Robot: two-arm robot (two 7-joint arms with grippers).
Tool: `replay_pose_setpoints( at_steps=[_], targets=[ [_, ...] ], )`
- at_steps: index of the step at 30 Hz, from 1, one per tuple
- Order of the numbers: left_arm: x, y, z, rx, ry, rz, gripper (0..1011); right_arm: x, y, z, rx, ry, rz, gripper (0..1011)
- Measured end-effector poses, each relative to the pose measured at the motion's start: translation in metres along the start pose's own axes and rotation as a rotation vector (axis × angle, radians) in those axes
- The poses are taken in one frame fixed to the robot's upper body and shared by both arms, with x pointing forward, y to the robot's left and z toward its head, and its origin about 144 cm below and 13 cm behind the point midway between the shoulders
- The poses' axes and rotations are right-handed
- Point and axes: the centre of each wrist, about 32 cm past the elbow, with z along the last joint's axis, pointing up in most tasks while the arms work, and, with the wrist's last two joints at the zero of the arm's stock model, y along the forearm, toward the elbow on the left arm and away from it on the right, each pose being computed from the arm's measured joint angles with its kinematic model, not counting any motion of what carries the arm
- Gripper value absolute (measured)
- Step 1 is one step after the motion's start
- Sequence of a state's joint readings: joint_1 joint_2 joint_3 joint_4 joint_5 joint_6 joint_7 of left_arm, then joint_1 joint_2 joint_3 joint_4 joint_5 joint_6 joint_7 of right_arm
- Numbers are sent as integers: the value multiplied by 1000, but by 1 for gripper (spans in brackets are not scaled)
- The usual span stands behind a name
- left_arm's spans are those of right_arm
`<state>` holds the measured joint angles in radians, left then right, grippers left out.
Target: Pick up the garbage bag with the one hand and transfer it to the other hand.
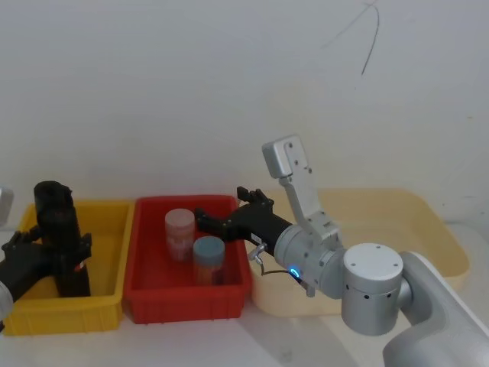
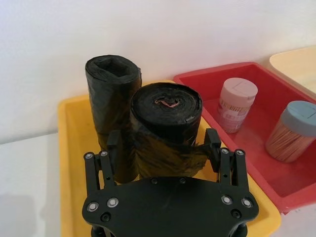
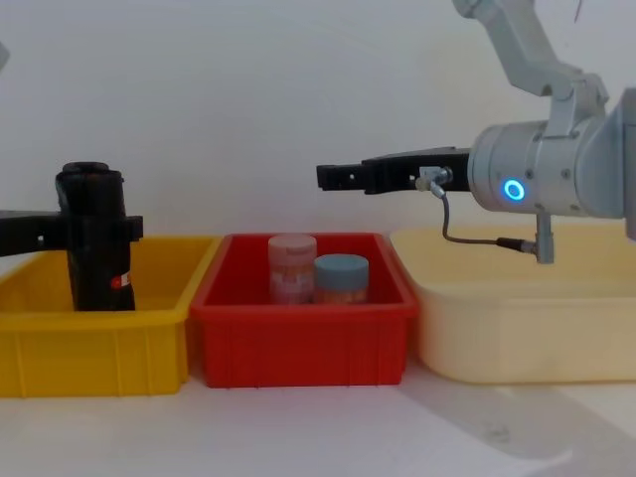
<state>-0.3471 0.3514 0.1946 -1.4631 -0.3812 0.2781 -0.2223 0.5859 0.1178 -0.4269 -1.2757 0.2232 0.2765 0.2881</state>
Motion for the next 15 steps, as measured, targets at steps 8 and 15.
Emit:
replay_pose_setpoints(
  at_steps=[8,15],
  targets=[
    [0,-5,-2,-4,8,-11,1001,1,-1,-2,-40,-1,12,1000],
    [0,-8,-3,-5,12,-17,1002,4,0,-2,-92,-9,29,1000]
  ],
)
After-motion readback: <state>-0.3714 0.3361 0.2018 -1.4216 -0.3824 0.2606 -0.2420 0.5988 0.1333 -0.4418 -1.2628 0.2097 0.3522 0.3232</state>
